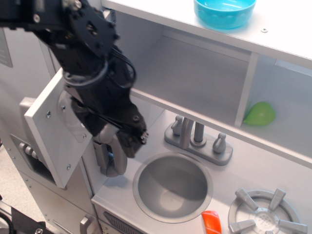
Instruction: Open microwave
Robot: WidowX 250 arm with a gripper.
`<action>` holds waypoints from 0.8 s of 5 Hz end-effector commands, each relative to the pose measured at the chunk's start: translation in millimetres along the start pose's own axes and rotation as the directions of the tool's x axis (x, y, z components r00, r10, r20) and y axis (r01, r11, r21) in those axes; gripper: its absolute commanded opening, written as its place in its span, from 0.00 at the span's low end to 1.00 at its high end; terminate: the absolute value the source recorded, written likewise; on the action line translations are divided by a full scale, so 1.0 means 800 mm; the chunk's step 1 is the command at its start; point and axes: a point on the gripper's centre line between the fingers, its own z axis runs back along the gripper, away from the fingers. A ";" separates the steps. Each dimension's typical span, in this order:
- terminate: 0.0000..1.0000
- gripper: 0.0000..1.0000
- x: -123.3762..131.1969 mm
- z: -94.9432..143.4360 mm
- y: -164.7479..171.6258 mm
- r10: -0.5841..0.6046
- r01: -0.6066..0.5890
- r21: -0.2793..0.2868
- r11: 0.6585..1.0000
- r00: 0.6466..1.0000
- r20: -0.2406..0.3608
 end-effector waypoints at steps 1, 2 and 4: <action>0.00 1.00 0.031 0.042 -0.022 0.062 -0.062 0.004 0.998 0.998 0.015; 0.00 1.00 0.042 0.062 -0.036 0.067 -0.067 -0.027 0.997 0.998 0.007; 0.00 1.00 0.042 0.062 -0.036 0.067 -0.067 -0.027 0.997 0.998 0.007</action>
